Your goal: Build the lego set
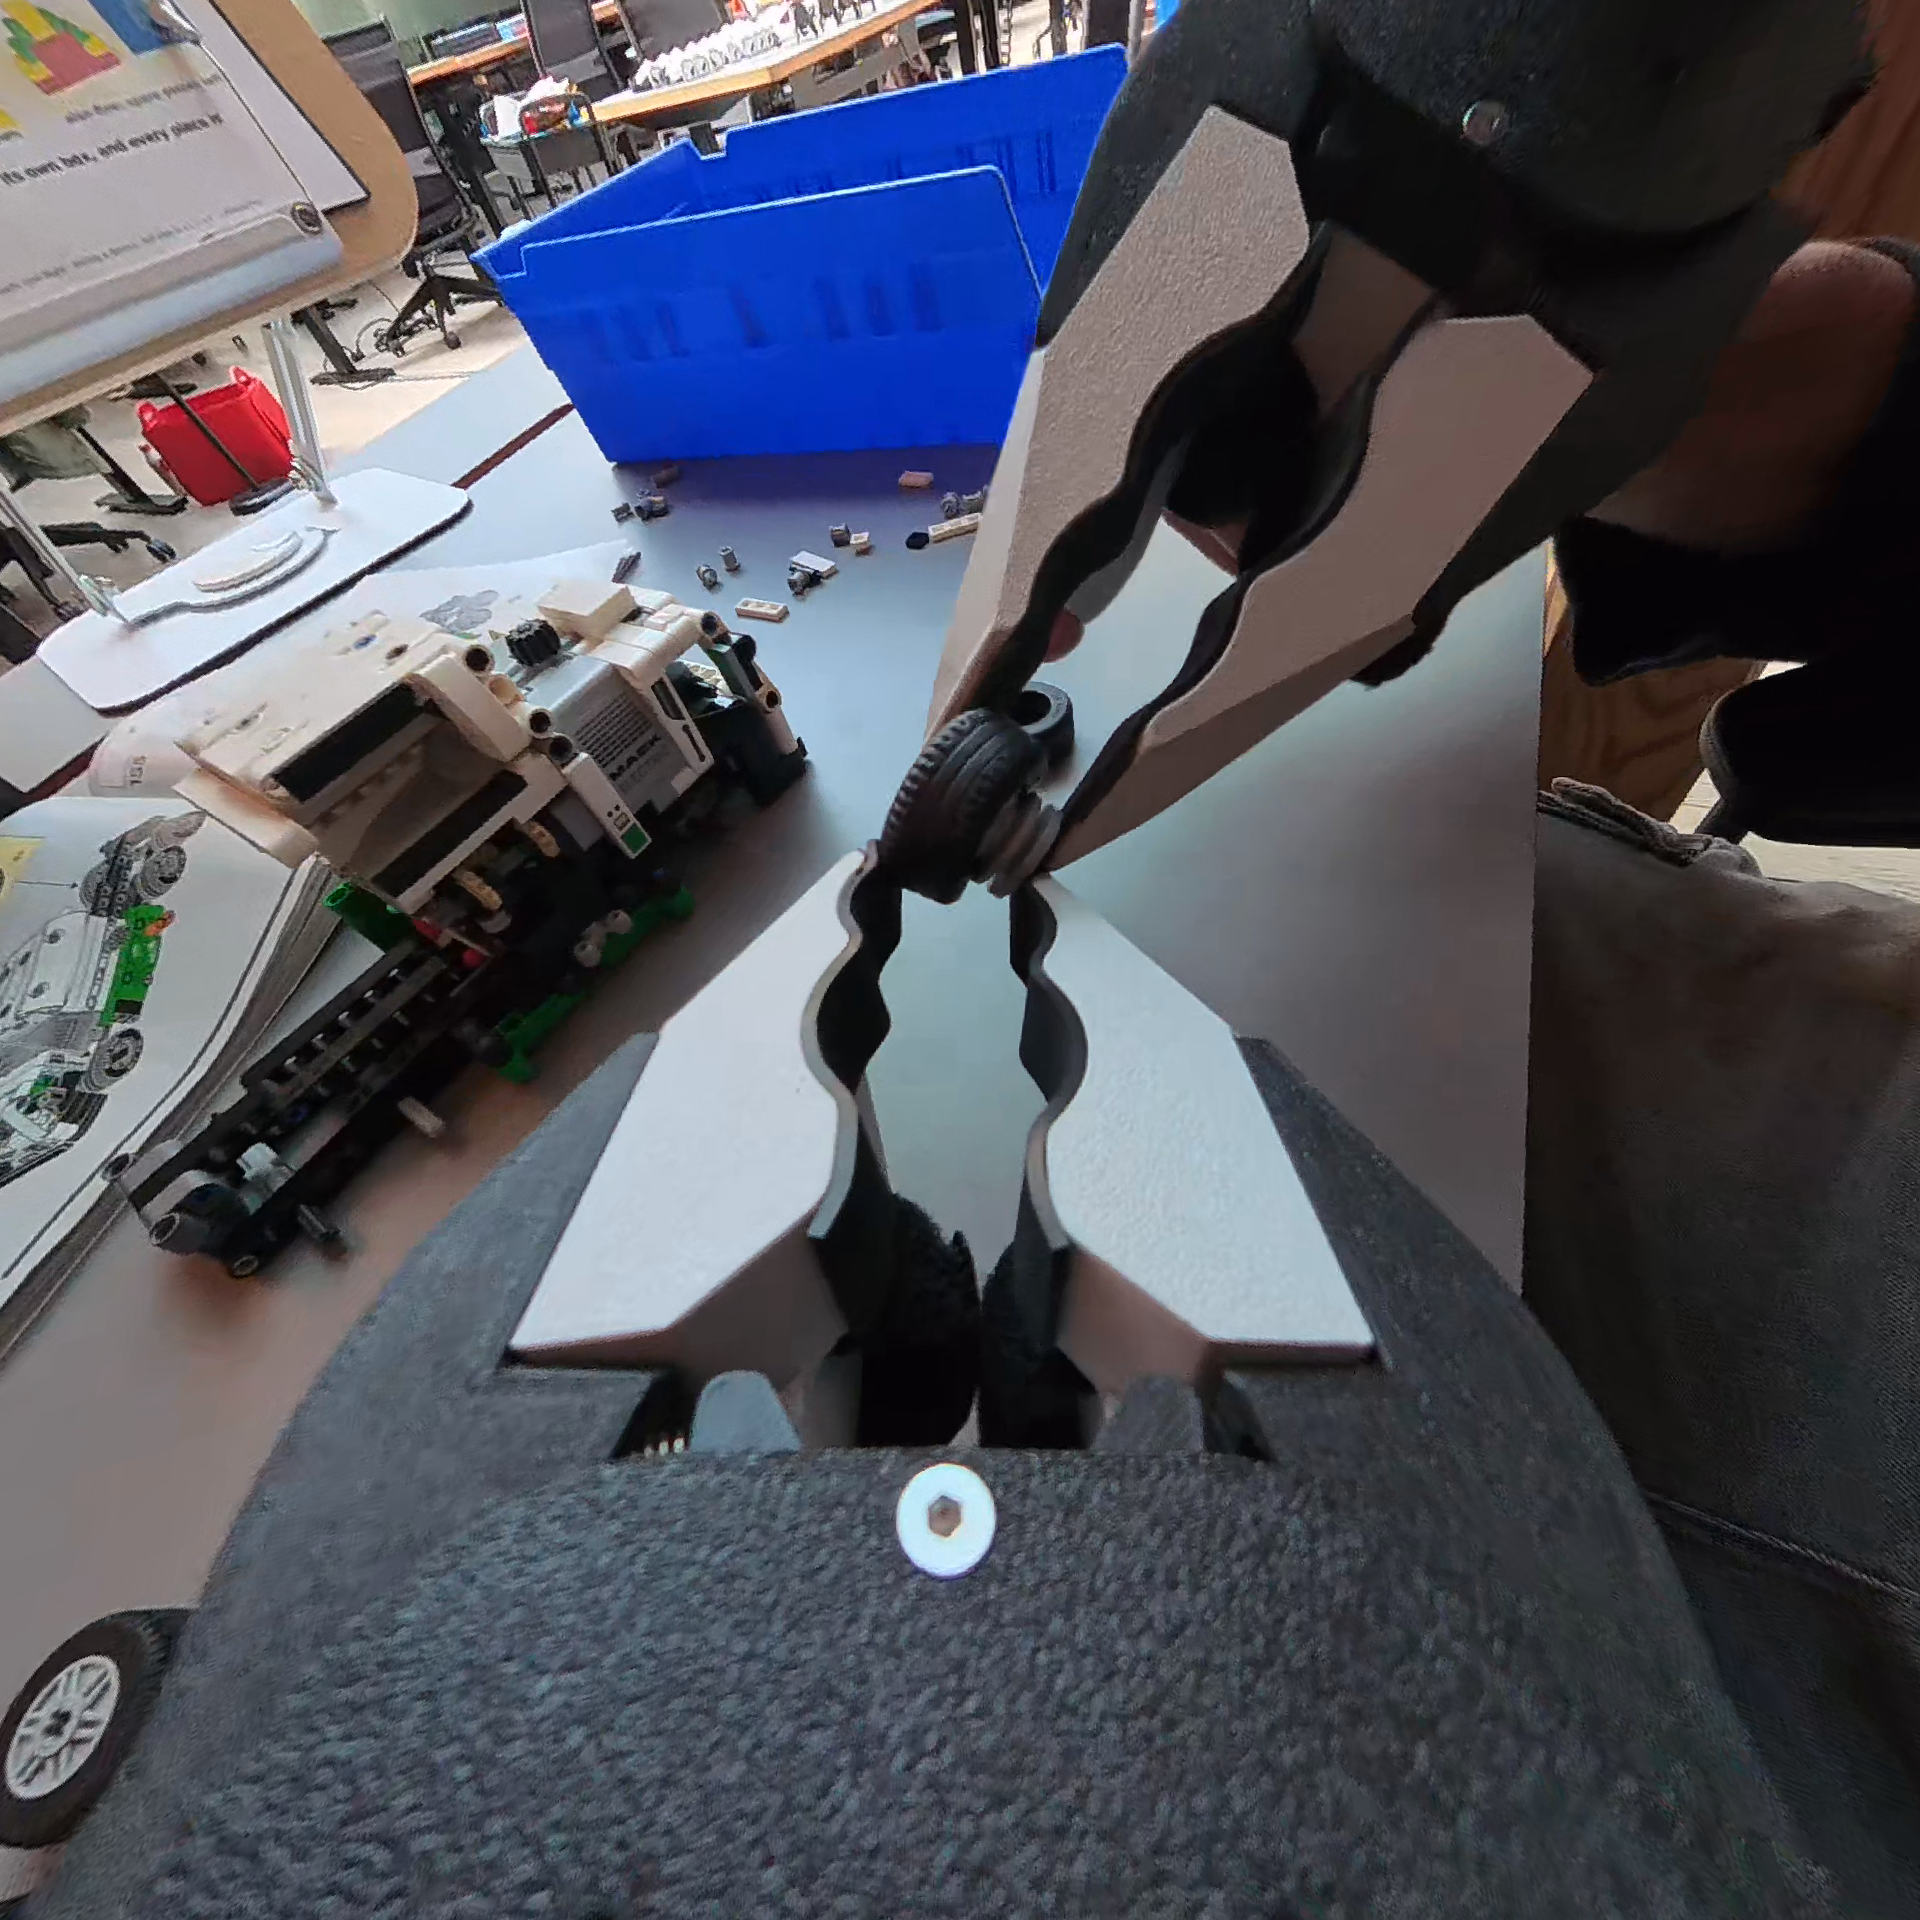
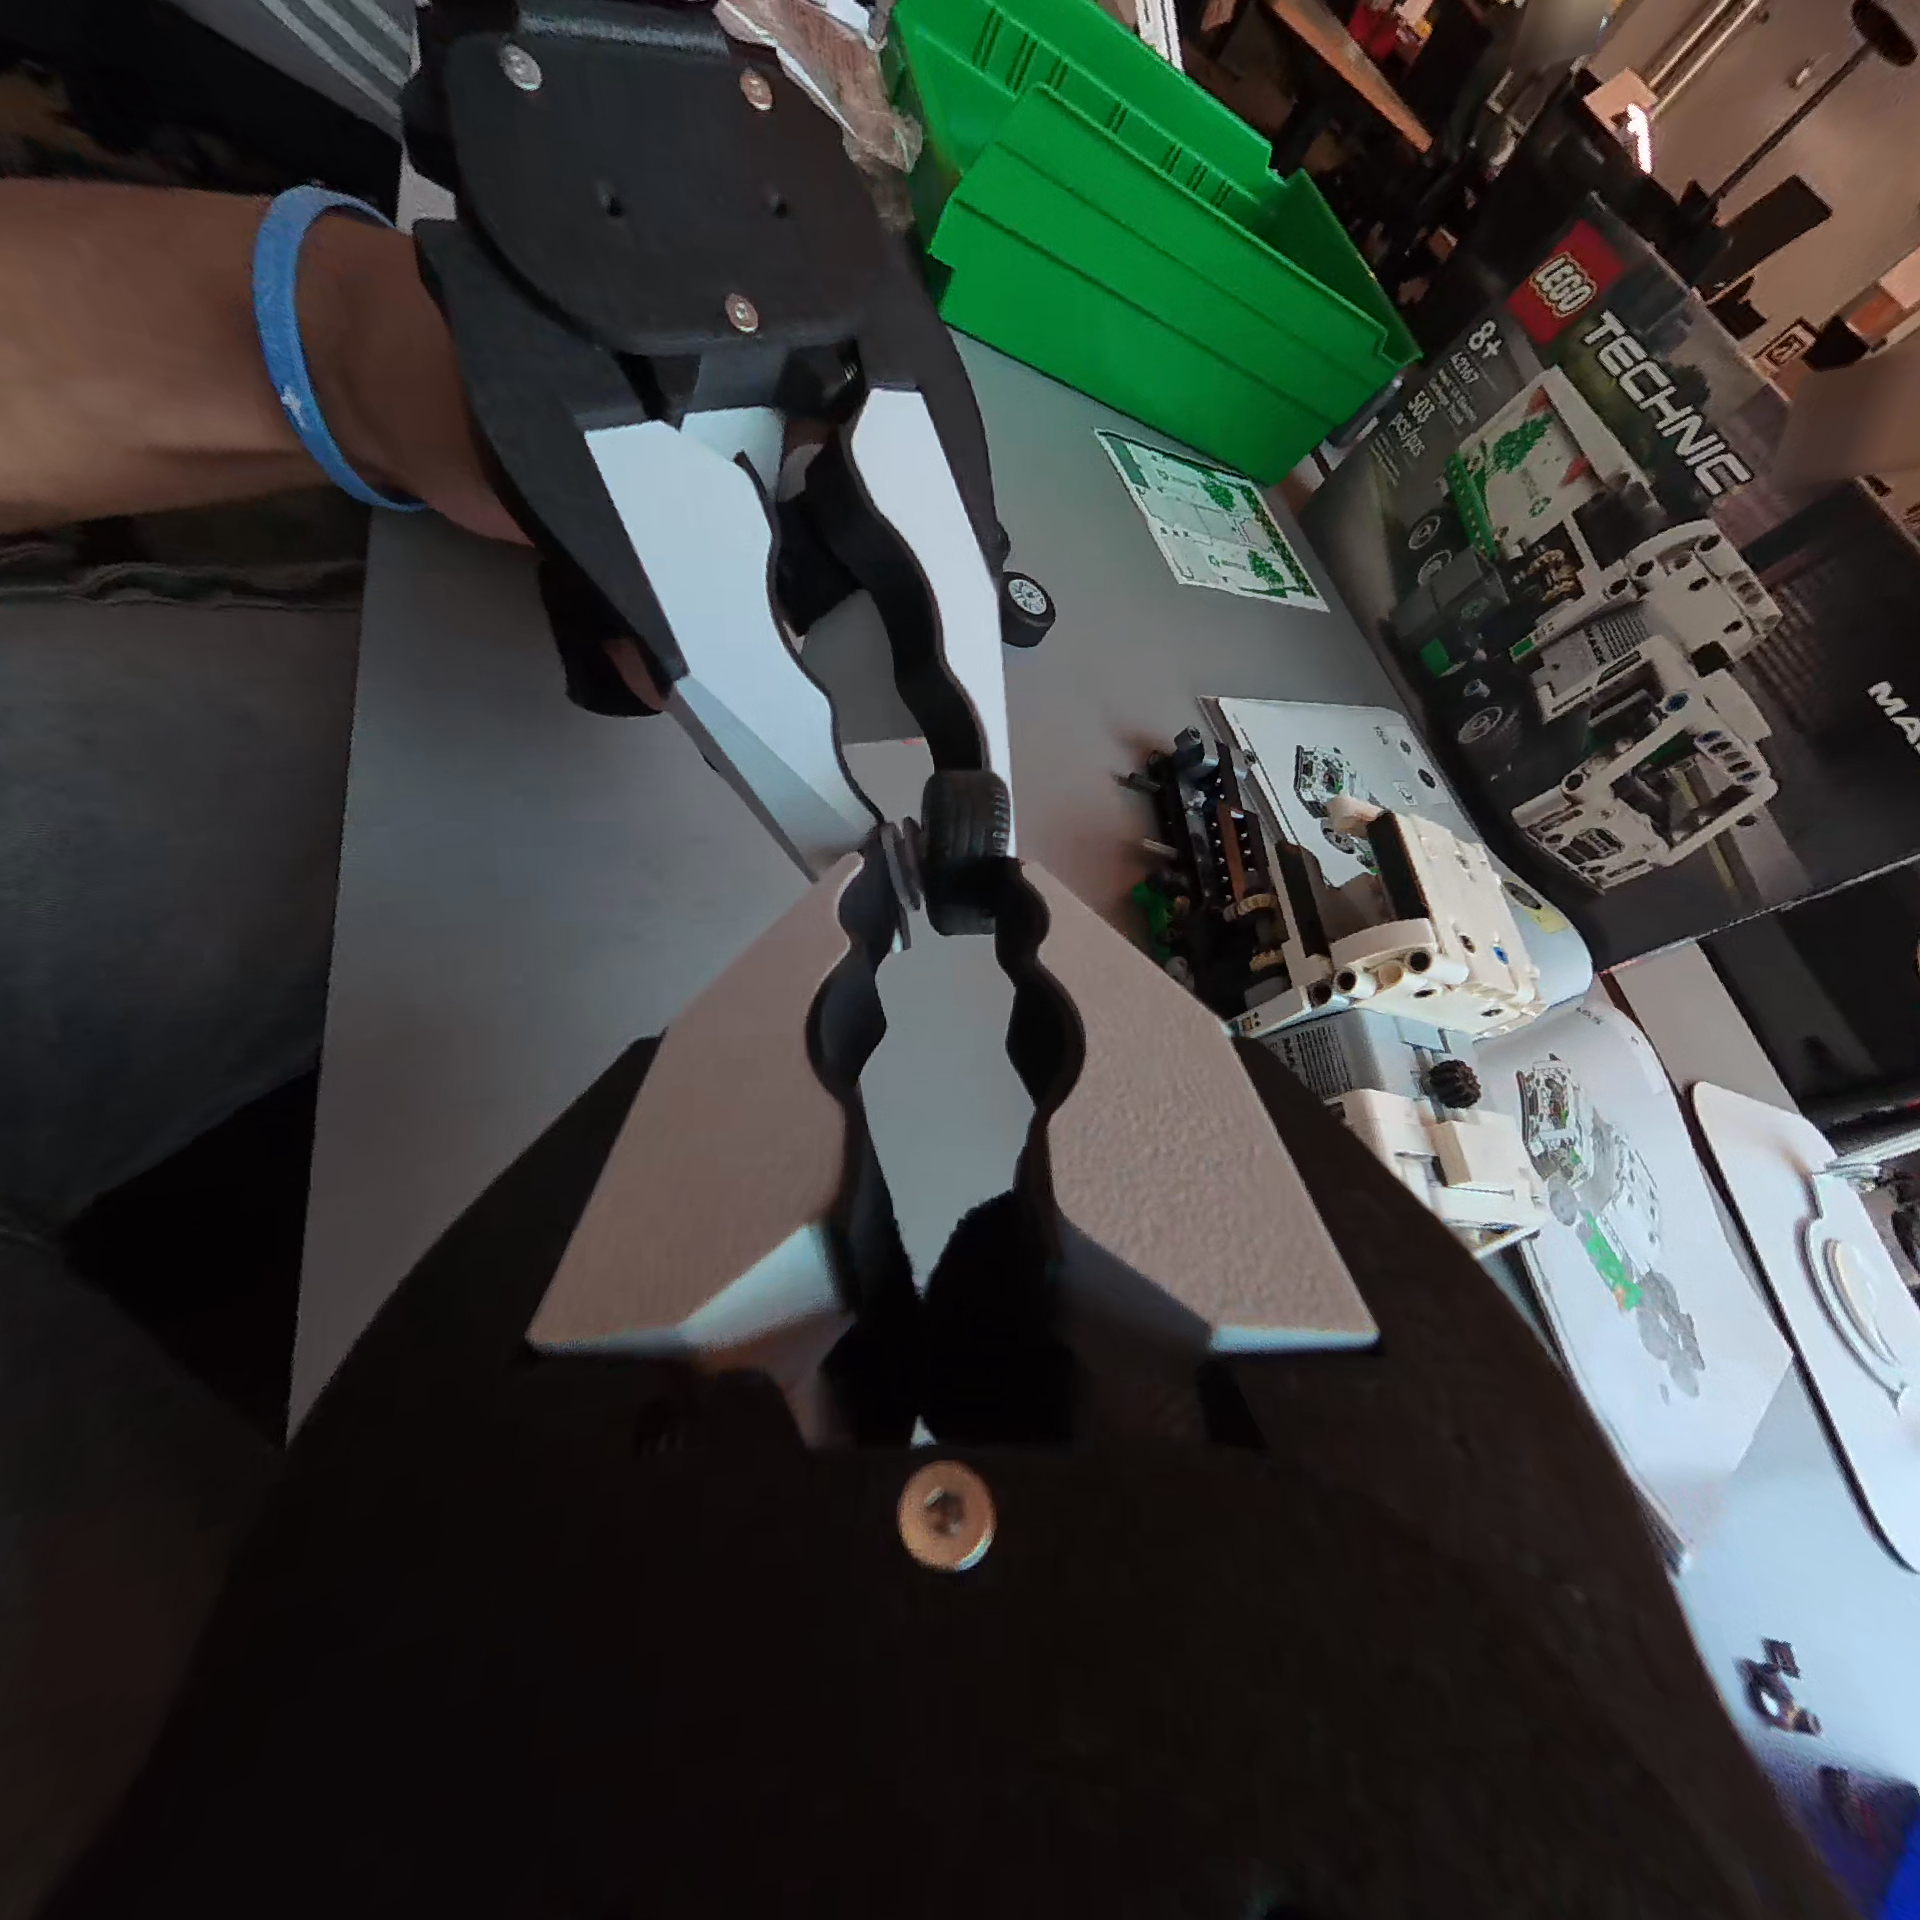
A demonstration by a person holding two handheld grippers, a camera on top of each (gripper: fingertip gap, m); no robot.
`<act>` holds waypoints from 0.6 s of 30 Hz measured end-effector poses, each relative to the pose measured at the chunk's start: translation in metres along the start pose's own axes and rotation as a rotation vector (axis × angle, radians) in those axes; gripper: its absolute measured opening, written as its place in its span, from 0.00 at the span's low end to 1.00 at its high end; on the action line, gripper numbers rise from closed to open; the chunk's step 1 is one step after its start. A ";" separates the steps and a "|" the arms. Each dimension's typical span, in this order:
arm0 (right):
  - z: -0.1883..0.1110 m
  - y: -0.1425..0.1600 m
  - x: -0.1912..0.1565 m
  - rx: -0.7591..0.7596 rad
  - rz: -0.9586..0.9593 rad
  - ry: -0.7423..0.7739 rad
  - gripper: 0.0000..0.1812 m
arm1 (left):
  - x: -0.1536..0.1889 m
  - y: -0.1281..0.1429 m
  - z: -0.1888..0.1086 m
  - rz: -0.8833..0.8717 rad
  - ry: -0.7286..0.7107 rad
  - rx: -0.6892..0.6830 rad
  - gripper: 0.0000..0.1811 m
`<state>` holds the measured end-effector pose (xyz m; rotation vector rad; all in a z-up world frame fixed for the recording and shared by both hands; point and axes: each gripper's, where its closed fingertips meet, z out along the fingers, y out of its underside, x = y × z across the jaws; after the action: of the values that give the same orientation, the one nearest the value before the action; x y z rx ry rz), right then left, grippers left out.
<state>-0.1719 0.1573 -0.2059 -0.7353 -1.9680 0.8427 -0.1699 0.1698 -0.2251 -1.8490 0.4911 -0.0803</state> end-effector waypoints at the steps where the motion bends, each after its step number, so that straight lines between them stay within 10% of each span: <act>1: 0.000 0.000 0.000 -0.001 -0.021 0.015 0.10 | 0.000 0.000 0.000 -0.004 -0.001 0.000 0.11; 18: -0.014 -0.021 0.000 -0.012 -0.414 0.147 0.11 | 0.002 -0.017 -0.013 0.144 -0.138 -0.049 0.11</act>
<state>-0.1637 0.1489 -0.1836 -0.3623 -1.9003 0.5118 -0.1667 0.1619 -0.2060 -1.8466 0.5313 0.1571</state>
